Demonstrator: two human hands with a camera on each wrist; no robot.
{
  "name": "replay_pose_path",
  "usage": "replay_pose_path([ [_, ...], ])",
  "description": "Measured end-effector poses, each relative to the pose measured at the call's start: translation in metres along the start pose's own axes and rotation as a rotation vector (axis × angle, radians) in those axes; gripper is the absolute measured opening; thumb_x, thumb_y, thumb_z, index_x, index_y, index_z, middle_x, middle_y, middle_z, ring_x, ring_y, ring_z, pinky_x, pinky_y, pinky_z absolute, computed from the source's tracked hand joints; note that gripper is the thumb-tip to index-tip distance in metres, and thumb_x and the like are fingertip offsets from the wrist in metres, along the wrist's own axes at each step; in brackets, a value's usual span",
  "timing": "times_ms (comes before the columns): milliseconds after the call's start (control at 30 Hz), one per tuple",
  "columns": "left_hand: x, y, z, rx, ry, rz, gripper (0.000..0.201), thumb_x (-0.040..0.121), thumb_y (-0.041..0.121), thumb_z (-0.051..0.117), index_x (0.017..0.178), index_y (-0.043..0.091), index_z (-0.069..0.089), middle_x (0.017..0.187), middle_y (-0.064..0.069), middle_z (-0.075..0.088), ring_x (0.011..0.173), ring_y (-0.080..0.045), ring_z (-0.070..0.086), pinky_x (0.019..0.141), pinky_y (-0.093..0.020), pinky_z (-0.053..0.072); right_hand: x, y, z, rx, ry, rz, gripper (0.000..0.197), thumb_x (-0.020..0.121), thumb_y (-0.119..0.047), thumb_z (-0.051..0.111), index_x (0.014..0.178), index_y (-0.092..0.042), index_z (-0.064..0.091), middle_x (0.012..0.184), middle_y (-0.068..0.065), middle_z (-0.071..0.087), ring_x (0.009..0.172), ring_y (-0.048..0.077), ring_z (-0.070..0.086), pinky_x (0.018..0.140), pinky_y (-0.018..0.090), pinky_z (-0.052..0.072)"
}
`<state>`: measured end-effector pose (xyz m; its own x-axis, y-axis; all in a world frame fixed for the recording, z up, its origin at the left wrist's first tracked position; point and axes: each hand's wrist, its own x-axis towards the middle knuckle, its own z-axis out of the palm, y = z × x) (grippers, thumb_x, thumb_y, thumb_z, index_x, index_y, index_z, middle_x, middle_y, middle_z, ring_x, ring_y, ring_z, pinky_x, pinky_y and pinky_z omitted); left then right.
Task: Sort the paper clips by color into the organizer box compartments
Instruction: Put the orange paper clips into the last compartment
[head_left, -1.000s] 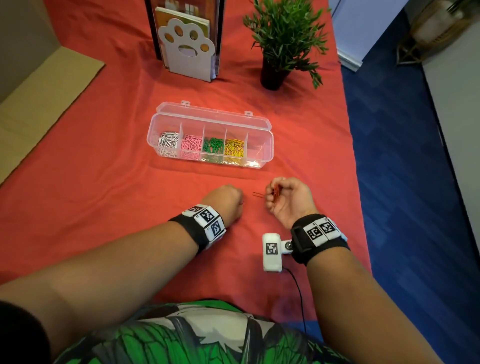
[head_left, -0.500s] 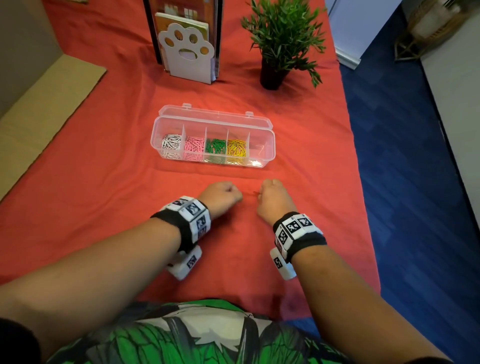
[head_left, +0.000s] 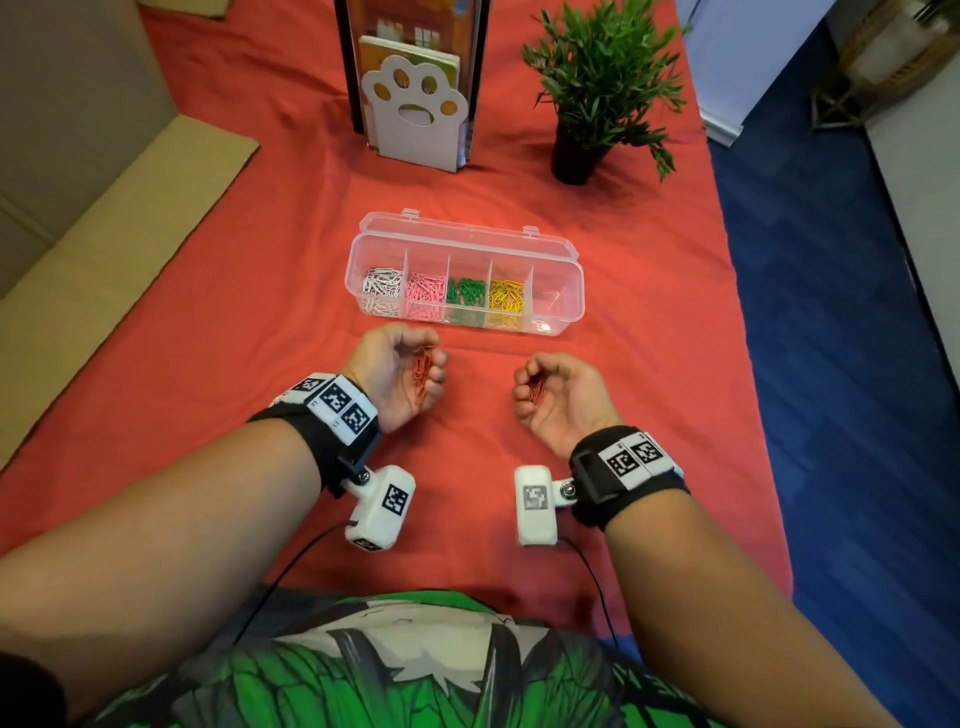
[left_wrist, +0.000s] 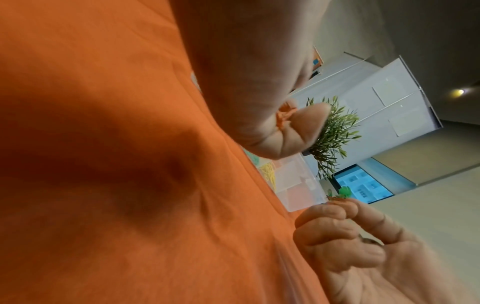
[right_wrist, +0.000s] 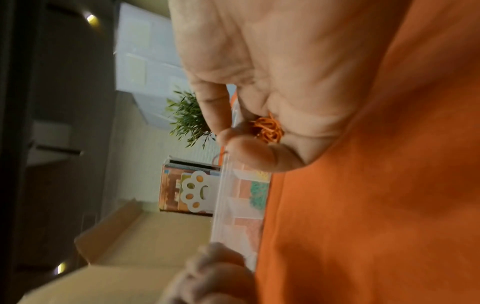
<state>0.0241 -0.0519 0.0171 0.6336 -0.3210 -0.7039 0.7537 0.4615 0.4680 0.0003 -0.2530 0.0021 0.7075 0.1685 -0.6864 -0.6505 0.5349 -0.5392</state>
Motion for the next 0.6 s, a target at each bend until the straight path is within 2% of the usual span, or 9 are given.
replay_pose_path([
  [133,0.003,0.001,-0.008,0.163,0.222,-0.105,0.021,0.087,0.016,0.039,0.071,0.016,0.053,0.043,0.004,0.048,0.032,-0.006,0.041,0.033,-0.009,0.034,-0.001,0.003,0.011,0.097,0.018,0.050,0.023,0.090,-0.020,0.044,0.068,-0.014,0.051,0.061,0.000,0.050,0.046,0.009,0.045,0.038,0.016,0.034],
  [200,0.000,0.000,-0.007,0.284,0.260,-0.128,0.021,0.088,0.013,0.040,0.072,0.015,0.054,0.042,0.005,0.049,0.032,-0.005,0.042,0.034,-0.009,0.035,0.003,0.005,0.012,-0.036,0.127,0.029,0.020,0.092,-0.017,0.046,0.072,-0.015,0.052,0.061,-0.002,0.045,0.042,0.007,0.040,0.037,0.015,0.031],
  [267,-0.003,0.000,0.000,0.417,0.253,-0.103,0.021,0.090,0.011,0.039,0.077,0.016,0.055,0.053,0.004,0.050,0.040,-0.006,0.043,0.035,-0.010,0.035,0.009,0.005,0.008,-0.391,0.295,-0.073,0.016,0.090,-0.014,0.050,0.074,-0.018,0.053,0.062,-0.003,0.041,0.044,0.009,0.037,0.038,0.015,0.027],
  [300,-0.005,0.001,0.005,0.462,0.241,-0.085,0.021,0.090,0.010,0.038,0.079,0.016,0.055,0.059,0.003,0.050,0.045,-0.007,0.043,0.035,-0.010,0.035,0.011,0.004,0.006,-0.646,0.364,-0.140,0.015,0.088,-0.014,0.053,0.074,-0.020,0.054,0.065,-0.002,0.046,0.051,0.012,0.043,0.043,0.016,0.031],
  [367,-0.006,0.009,0.016,0.503,0.207,-0.051,0.021,0.091,0.009,0.037,0.081,0.015,0.055,0.065,0.001,0.050,0.052,-0.009,0.043,0.036,-0.011,0.036,0.012,0.003,0.004,-1.167,0.421,-0.267,0.010,0.087,-0.017,0.053,0.080,-0.019,0.061,0.082,0.002,0.062,0.078,0.021,0.057,0.065,0.023,0.042],
  [400,-0.007,0.015,0.022,0.504,0.186,-0.034,0.020,0.091,0.009,0.037,0.082,0.013,0.055,0.066,0.001,0.051,0.053,-0.009,0.044,0.036,-0.012,0.037,0.011,0.003,0.006,-1.372,0.404,-0.311,0.012,0.087,-0.019,0.052,0.089,-0.016,0.063,0.094,0.005,0.065,0.090,0.024,0.059,0.076,0.026,0.043],
  [467,-0.007,0.030,0.036,0.490,0.140,-0.012,0.016,0.090,0.010,0.041,0.082,0.012,0.055,0.067,0.000,0.052,0.049,-0.008,0.046,0.037,-0.012,0.038,0.014,0.008,0.010,-1.630,0.299,-0.407,0.021,0.087,-0.020,0.051,0.104,-0.014,0.062,0.108,0.012,0.061,0.101,0.030,0.058,0.086,0.032,0.045],
  [533,-0.006,0.044,0.051,0.484,0.101,-0.008,0.014,0.090,0.012,0.044,0.080,0.012,0.054,0.068,0.001,0.051,0.046,-0.007,0.047,0.038,-0.012,0.038,0.019,0.017,0.018,-1.759,0.186,-0.505,0.026,0.086,-0.019,0.050,0.110,-0.016,0.056,0.106,0.014,0.055,0.098,0.035,0.057,0.085,0.039,0.048],
  [600,-0.005,0.055,0.067,0.485,0.080,-0.002,0.015,0.090,0.013,0.043,0.078,0.012,0.053,0.068,0.001,0.050,0.051,-0.008,0.045,0.041,-0.013,0.039,0.024,0.025,0.024,-1.867,0.127,-0.551,0.027,0.086,-0.020,0.048,0.113,-0.016,0.050,0.105,0.014,0.050,0.096,0.037,0.056,0.080,0.043,0.049],
])
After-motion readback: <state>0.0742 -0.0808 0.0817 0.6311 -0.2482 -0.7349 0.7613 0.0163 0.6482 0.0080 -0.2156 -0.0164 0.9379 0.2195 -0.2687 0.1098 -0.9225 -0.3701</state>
